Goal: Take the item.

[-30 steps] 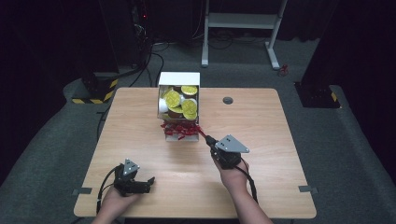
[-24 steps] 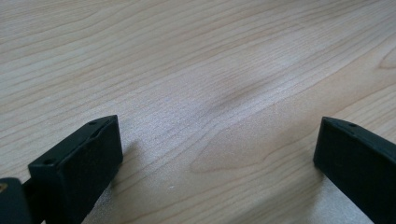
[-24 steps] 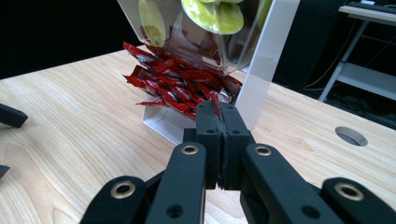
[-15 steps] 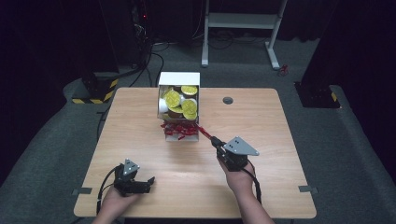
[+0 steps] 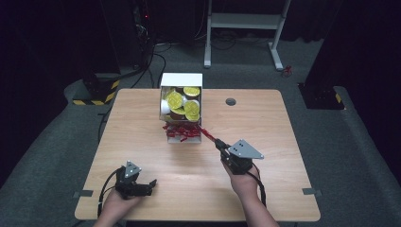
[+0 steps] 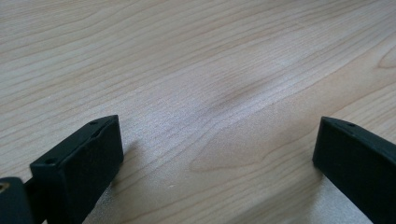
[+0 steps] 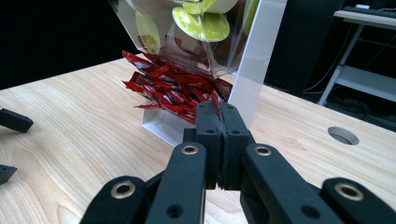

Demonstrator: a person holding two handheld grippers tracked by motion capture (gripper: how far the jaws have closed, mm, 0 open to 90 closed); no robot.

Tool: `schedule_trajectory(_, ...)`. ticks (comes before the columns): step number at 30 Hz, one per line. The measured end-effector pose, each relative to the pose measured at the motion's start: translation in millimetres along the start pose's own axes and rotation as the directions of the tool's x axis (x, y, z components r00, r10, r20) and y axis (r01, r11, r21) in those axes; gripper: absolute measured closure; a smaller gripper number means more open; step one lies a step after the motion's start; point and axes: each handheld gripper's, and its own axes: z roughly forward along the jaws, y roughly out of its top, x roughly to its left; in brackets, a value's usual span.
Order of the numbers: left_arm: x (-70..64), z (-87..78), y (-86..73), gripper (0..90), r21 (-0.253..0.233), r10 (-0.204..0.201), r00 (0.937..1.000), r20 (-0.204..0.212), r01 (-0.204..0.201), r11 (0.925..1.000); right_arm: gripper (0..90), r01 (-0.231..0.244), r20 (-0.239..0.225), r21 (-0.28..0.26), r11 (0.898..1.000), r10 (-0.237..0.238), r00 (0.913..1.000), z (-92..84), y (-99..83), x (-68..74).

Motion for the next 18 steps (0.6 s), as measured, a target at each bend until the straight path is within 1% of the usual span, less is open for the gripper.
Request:
schedule_trajectory(6, 0.0, 0.0, 0.0, 1.9, 0.0, 0.0, 1.0, 0.0, 0.0, 1.0, 89.5, -0.014, 0.003, -0.006, 1.0, 0.014, 0.9999, -5.2, 1.2, -4.1)
schedule_trajectory(12, 0.1, 0.0, 0.0, 1.9, 0.0, 0.001, 1.0, 0.0, -0.001, 1.0, 89.6, -0.015, 0.003, -0.018, 1.0, 0.015, 0.9999, -10.1, 3.4, -5.5)
schedule_trajectory(18, 0.1, 0.0, 0.0, 1.9, 0.0, 0.001, 1.0, 0.0, -0.001, 1.0, 89.6, -0.01, 0.013, -0.028, 1.0, 0.011, 0.9999, -13.9, 5.3, -7.1)
